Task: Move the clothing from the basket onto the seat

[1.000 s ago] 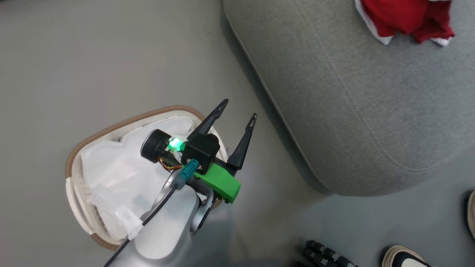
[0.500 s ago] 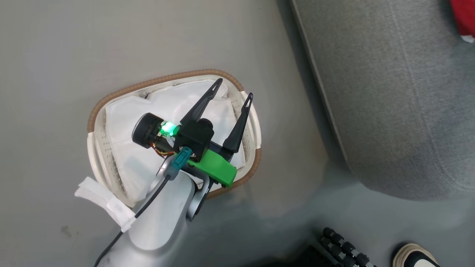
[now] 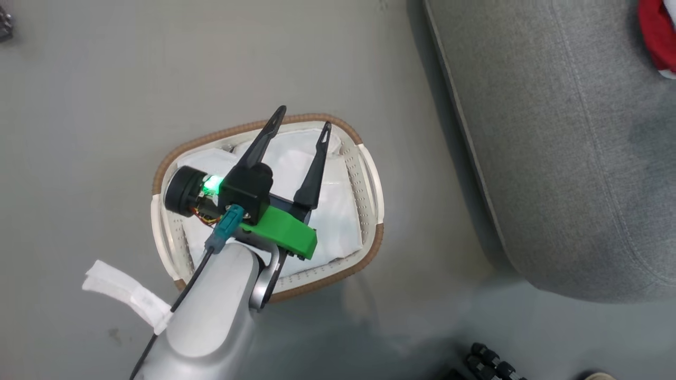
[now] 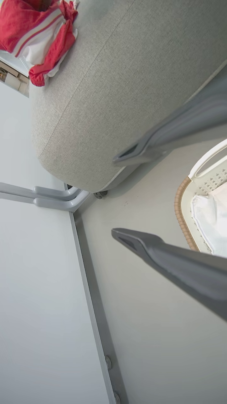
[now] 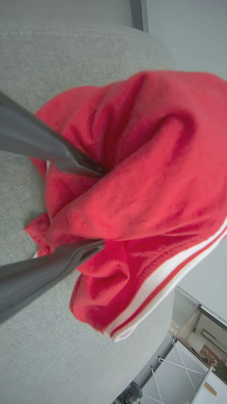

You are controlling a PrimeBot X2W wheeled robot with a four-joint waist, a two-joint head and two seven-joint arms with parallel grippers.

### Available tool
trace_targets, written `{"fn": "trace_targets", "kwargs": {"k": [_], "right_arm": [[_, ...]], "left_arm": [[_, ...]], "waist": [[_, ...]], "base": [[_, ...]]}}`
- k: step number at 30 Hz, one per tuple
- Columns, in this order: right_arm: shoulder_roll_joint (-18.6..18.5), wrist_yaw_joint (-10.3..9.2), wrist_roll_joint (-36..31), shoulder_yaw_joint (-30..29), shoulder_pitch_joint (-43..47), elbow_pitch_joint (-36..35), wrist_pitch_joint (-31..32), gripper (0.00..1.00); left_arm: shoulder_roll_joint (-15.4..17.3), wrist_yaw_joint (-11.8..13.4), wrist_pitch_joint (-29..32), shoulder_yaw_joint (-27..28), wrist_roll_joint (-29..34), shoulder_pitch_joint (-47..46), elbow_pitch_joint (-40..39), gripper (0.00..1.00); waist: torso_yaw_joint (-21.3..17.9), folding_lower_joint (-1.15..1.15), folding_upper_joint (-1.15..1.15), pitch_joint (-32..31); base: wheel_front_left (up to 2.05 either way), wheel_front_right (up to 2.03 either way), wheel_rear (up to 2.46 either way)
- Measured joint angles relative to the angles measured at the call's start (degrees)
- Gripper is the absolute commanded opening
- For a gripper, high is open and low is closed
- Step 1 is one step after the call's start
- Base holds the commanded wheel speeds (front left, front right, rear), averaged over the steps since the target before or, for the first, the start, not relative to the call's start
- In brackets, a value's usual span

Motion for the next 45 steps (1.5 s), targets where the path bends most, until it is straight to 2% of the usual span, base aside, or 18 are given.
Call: {"fn": "trace_targets", "kwargs": {"k": [8, 17, 23, 31, 36, 45], "right_arm": [[3.6, 0.0, 3.3, 2.2, 11.2, -10.5, 0.0, 1.0], [10.2, 0.0, 6.2, 6.3, 19.1, -18.8, 0.0, 1.0], [14.5, 0.0, 6.4, 10.7, 22.1, -20.9, 0.0, 1.0], [17.6, 0.0, 6.5, 15.3, 25.6, -21.4, 0.0, 1.0], [18.3, 0.0, 6.4, 15.7, 28.9, -22.8, 0.0, 1.0], [19.2, 0.0, 6.8, 16.2, 36.2, -24.5, 0.0, 1.0]], "left_arm": [[0.0, 0.4, 0.0, 5.8, -0.6, 5.2, 0.4, 1.0], [-0.1, 0.9, 0.0, 10.1, -0.6, 10.4, -0.1, 1.0], [-0.1, 2.5, 0.0, 12.6, -1.8, 13.7, -0.3, 1.0], [-0.1, 4.4, 0.0, 18.6, -0.5, 18.0, -0.5, 1.0], [-0.1, 4.5, 0.0, 20.4, 1.0, 20.4, -0.8, 1.0], [-0.1, 5.2, 0.0, 21.4, 0.3, 25.8, -1.3, 1.0]], "waist": [[0.6, 0.0, 0.0, -6.3], [2.9, -0.01, 0.0, -13.7], [5.9, -0.01, 0.0, -17.5], [9.7, -0.01, 0.0, -22.5], [11.2, -0.01, 0.0, -25.2], [12.4, -0.01, 0.0, -29.7]], "base": [[0.0, 0.0, 0.0], [0.0, 0.0, 0.0], [0.0, 0.0, 0.0], [0.0, 0.0, 0.0], [0.0, 0.0, 0.0], [0.0, 0.0, 0.0]]}}
